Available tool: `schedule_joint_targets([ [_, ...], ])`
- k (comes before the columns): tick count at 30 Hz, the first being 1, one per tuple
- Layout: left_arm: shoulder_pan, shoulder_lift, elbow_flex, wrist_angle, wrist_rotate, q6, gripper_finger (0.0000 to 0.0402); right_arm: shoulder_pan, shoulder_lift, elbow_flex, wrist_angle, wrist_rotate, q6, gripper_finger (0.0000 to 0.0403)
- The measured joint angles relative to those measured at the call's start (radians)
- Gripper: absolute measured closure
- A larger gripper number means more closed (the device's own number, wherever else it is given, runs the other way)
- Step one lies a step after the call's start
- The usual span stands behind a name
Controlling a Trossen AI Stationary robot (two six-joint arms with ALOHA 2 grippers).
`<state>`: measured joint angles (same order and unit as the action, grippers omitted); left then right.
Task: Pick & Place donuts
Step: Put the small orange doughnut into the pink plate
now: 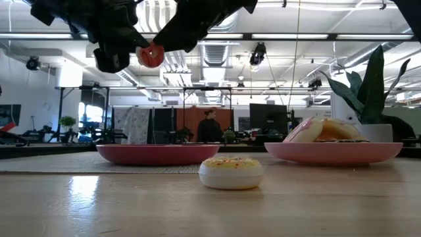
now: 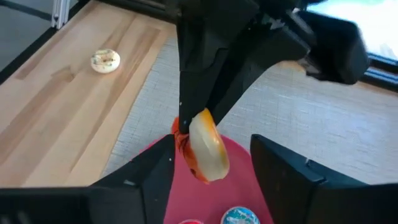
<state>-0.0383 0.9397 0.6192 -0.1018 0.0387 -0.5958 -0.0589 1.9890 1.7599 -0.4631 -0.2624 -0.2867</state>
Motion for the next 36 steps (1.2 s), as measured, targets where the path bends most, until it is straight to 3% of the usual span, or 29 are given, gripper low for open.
schedule_joint_targets([
  [9, 0.005, 0.002, 0.000, 0.013, -0.005, 0.017, 0.0401, 0.000, 0.000, 0.000, -0.016, -0.001, -0.005, 0.0285],
  [14, 0.005, 0.002, 0.000, 0.013, -0.057, 0.018, 0.0399, 0.000, 0.000, 0.000, -0.031, 0.000, 0.017, 0.0341],
  [19, 0.005, 0.002, 0.000, -0.002, -0.132, -0.005, 0.0351, -0.006, 0.000, 0.000, -0.061, 0.001, 0.058, 0.0387],
  [24, 0.005, -0.009, 0.000, -0.081, -0.148, -0.051, 0.0273, -0.018, 0.000, -0.003, -0.091, -0.012, 0.138, 0.0392],
  [27, 0.001, -0.023, 0.000, -0.201, -0.151, -0.098, 0.0239, -0.029, 0.016, -0.004, -0.109, -0.052, 0.274, 0.0393],
  [31, -0.040, -0.054, -0.001, -0.330, -0.158, -0.155, 0.0224, -0.035, 0.081, -0.005, -0.128, -0.161, 0.497, 0.0392],
  [36, -0.131, -0.093, -0.001, -0.398, -0.267, -0.196, 0.0223, -0.022, 0.180, -0.002, -0.134, -0.228, 0.715, 0.0377],
])
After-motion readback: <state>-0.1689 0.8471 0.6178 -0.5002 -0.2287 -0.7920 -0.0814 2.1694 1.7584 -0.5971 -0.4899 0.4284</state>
